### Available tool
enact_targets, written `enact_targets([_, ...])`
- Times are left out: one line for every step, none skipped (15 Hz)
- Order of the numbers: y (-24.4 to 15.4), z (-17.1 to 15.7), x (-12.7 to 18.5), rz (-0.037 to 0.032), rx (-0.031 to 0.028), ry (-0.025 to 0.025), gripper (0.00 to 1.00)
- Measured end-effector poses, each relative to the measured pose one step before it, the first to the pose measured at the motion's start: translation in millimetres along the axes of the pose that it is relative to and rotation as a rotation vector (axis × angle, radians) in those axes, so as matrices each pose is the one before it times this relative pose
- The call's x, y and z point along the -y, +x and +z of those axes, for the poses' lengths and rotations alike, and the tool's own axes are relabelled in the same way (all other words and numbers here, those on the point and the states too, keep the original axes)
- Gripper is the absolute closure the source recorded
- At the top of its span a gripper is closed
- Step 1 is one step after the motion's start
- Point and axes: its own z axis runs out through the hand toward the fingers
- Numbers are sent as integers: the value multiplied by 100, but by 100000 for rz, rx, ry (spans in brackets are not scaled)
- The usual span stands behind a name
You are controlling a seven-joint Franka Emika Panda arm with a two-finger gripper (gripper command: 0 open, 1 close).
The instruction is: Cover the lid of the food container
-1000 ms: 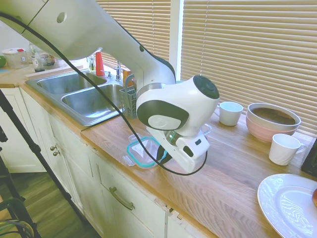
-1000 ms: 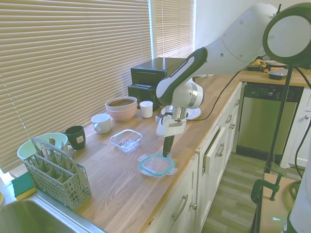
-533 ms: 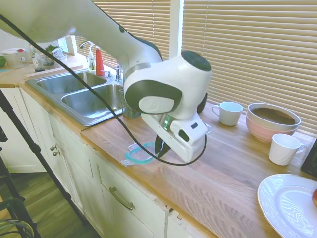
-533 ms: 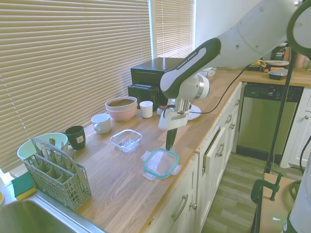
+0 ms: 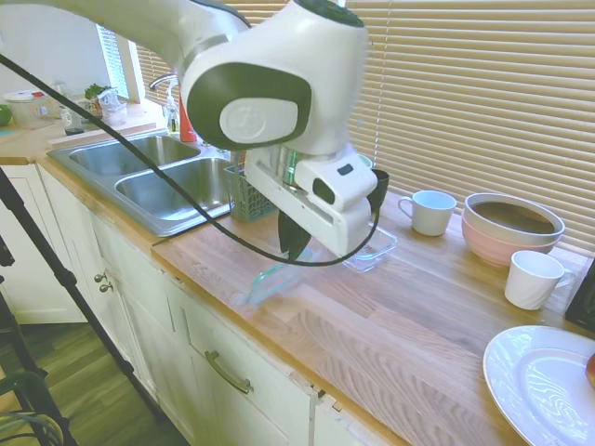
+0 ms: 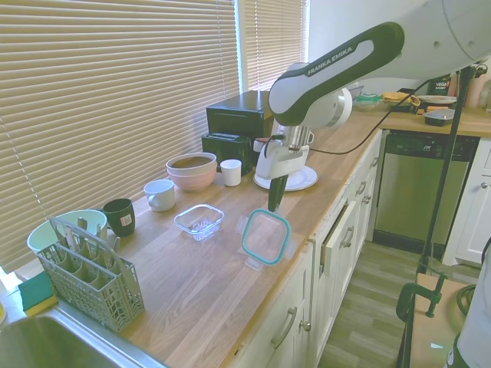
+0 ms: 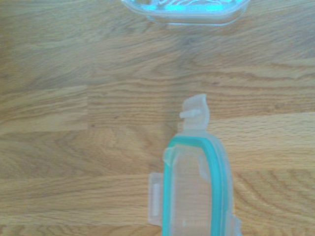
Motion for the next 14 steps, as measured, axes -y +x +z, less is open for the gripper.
enact_targets([-115, -365, -83, 264, -306, -185, 100])
enact_targets([3, -199, -132, 354, -164, 11, 100])
enact_targets([108, -110, -198, 683, -174, -153, 100])
enact_targets([125, -118, -152, 697, -239, -186, 100])
enact_targets([132, -229, -72, 665, -286, -223, 100])
enact_targets([162, -406, -4, 328, -190, -147, 100])
enact_targets([267, -587, 91, 188, -685, 97, 100])
enact_targets([363, -648, 118, 91, -812, -151, 100])
enact_targets([485, -708, 137, 257, -839, -753, 100])
enact_targets([592, -672, 288, 532, -734, -810, 100])
enact_targets([581, -500, 436, 518, -679, -972, 100])
enact_targets([660, -422, 483, 441, -621, -1235, 100])
enact_targets([636, -370, 613, 392, -771, -1312, 100])
enact_targets([597, -337, 624, 628, -751, -1379, 100])
